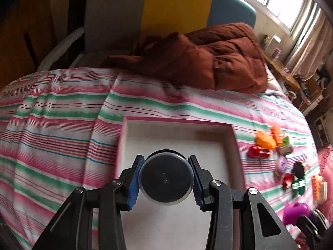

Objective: Organize rigid objects
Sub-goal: 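Lower the cup into the tray corner and open the left tool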

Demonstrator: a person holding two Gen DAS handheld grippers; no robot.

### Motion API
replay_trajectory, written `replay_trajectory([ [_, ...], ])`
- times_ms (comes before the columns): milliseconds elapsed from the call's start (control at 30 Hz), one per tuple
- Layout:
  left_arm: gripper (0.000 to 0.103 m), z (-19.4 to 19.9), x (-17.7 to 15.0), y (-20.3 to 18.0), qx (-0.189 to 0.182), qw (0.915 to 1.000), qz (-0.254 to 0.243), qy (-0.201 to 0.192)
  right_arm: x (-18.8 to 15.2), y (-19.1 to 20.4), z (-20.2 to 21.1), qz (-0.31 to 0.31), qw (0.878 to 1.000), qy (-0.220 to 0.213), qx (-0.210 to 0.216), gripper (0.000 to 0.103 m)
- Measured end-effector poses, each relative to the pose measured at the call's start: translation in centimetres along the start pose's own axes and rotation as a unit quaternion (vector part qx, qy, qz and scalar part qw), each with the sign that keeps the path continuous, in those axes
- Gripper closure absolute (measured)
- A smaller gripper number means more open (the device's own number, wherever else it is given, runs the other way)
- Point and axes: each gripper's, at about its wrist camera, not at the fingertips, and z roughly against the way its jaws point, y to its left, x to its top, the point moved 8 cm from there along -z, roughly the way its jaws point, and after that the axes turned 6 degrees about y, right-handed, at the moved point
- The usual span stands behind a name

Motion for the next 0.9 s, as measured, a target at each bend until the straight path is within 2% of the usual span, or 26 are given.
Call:
replay_trajectory([
  [233, 0.06, -2.5, 2.4, 2.2, 0.026, 0.9995, 0.0, 0.018, 0.6, 3.0, -2.0, 0.026, 1.0, 0.013, 0.01, 0.072],
  [367, 0.057, -3.2, 3.0, 2.9, 0.024, 0.9993, 0.011, 0.025, 0.7, 3.6, -3.0, 0.031, 0.999, 0.022, 0.014, 0.072],
  [433, 0.051, -2.8, 3.1, 3.0, 0.024, 0.9994, 0.017, 0.017, 0.7, 3.8, -3.5, 0.035, 0.999, 0.025, 0.013, 0.072],
  [500, 0.03, -1.9, 3.0, 2.9, -0.002, 0.9996, 0.028, 0.004, 0.7, 4.2, -3.9, 0.039, 0.999, 0.028, 0.015, 0.072],
  [600, 0.021, 0.3, 2.6, 3.2, -0.033, 0.9975, 0.055, -0.031, 1.0, 4.7, -4.9, 0.043, 0.998, 0.034, 0.017, 0.072],
  [767, 0.017, 3.7, 0.8, 4.3, -0.057, 0.9908, 0.095, -0.077, 1.6, 6.0, -7.0, 0.049, 0.997, 0.048, 0.028, 0.072],
  [900, 0.013, 5.2, -2.3, 5.3, -0.066, 0.9856, 0.126, -0.091, 2.3, 7.2, -8.7, 0.057, 0.996, 0.057, 0.034, 0.072],
])
